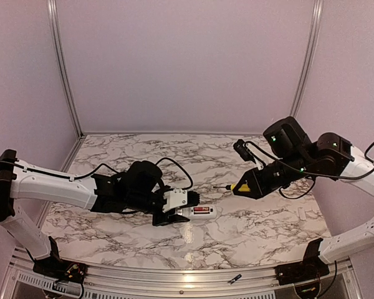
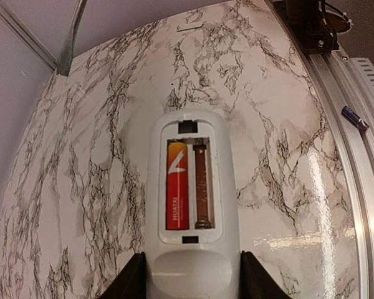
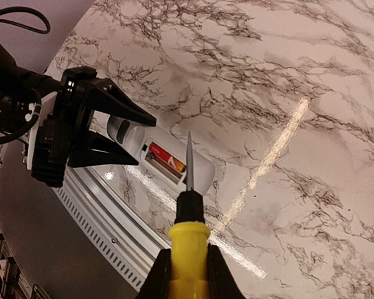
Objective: Unload the batteries from the remote control
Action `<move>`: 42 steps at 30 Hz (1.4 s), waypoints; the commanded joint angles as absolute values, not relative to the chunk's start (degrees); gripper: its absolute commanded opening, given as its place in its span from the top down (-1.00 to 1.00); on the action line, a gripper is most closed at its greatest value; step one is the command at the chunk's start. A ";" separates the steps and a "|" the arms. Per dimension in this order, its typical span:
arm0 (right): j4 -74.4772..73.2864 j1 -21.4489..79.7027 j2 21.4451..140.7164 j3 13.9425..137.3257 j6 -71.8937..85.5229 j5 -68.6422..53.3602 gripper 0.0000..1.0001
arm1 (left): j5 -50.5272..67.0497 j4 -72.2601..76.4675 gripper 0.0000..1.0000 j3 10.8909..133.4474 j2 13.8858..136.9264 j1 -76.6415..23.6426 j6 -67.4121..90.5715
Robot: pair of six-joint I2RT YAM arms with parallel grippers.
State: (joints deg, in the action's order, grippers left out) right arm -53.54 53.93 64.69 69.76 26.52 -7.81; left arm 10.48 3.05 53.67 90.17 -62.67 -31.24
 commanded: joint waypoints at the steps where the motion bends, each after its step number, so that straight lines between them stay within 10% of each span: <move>1: -57.16 55.40 66.13 72.12 17.97 -5.71 1.00 | 16.35 -6.95 1.00 54.75 90.43 -61.97 -28.20; 42: -42.14 71.28 87.33 62.69 -0.59 -5.41 1.00 | 25.15 -7.66 1.00 49.54 98.39 -61.43 -25.66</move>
State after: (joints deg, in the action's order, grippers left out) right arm -43.88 70.67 86.67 62.70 -1.50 -7.84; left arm 23.49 -7.90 49.36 98.08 -61.80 -25.91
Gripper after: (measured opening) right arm 0.135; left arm 0.469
